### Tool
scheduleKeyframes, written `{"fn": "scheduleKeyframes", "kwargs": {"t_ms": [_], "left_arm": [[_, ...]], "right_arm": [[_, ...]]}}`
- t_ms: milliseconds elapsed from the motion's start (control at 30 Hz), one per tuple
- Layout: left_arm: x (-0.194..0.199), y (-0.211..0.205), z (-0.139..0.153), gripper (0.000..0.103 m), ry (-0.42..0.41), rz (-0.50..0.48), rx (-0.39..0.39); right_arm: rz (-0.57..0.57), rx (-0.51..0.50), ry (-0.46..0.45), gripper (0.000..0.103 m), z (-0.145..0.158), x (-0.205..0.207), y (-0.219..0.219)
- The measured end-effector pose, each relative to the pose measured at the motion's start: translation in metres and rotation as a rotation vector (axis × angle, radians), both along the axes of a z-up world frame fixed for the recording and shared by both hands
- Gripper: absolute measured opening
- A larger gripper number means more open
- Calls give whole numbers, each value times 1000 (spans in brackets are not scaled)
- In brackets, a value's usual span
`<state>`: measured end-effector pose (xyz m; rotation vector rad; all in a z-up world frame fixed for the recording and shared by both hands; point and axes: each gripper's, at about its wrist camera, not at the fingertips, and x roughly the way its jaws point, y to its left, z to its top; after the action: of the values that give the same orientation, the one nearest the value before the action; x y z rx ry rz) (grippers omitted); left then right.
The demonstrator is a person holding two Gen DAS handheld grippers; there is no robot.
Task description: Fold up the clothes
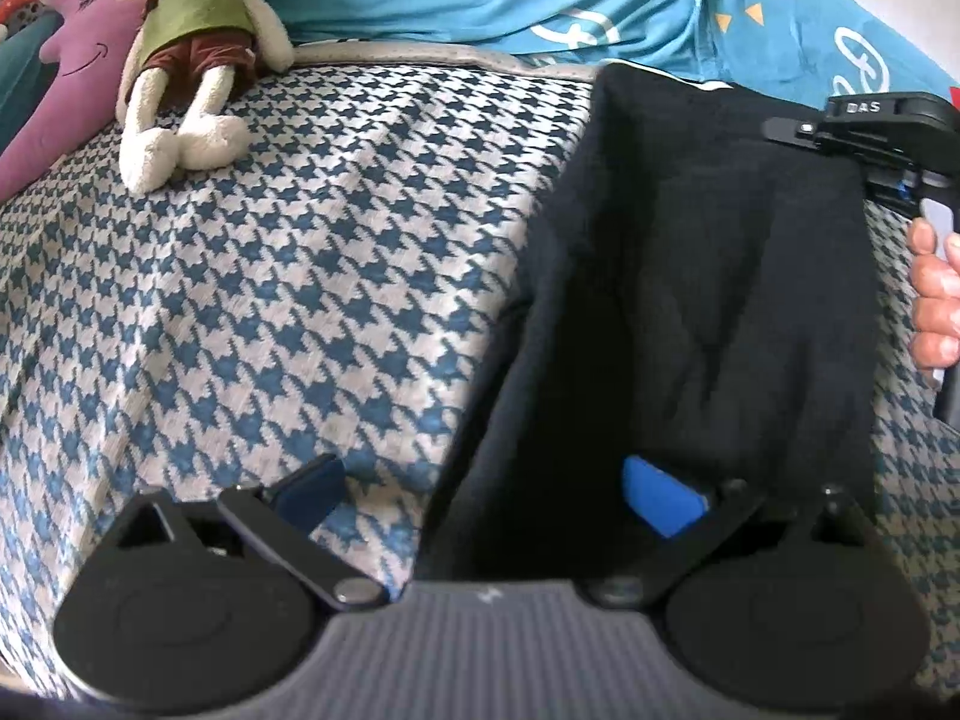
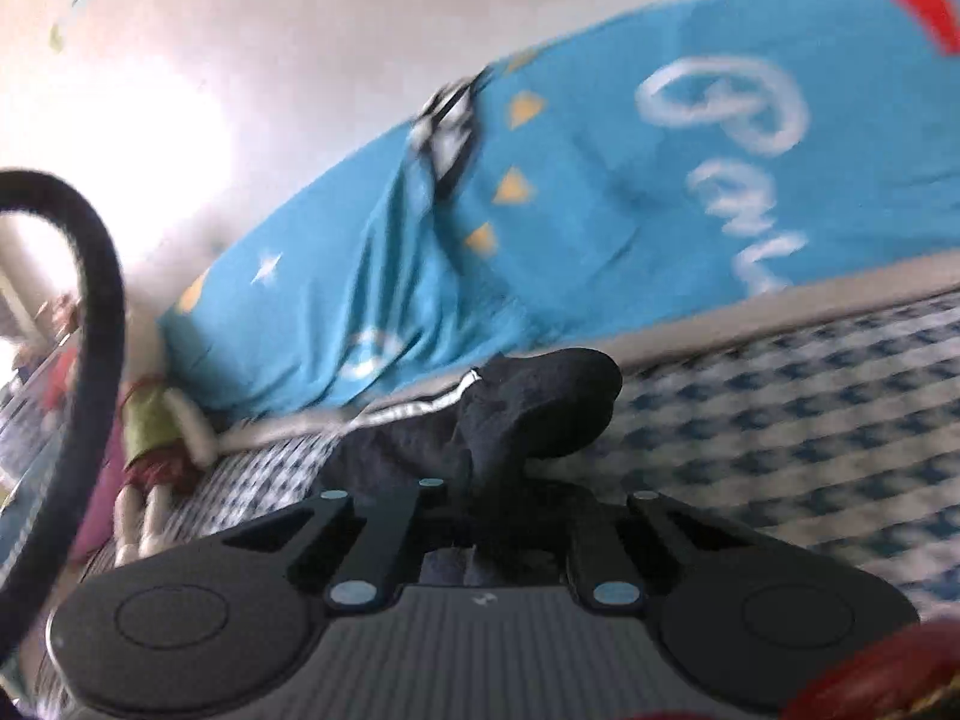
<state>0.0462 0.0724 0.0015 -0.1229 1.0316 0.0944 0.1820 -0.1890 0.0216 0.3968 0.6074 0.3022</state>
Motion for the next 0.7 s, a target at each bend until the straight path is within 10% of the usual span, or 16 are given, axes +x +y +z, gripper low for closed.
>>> {"fn": "scheduleKeyframes", "kwargs": {"t_ms": [433, 700], "left_arm": [[1, -16, 5, 103, -30, -63, -17], [-8, -22, 9, 103, -51, -67, -1]], "right_arm": [[-521, -106, -3, 8, 40, -54, -138], [-718, -141, 152, 9, 21, -86, -185]]}}
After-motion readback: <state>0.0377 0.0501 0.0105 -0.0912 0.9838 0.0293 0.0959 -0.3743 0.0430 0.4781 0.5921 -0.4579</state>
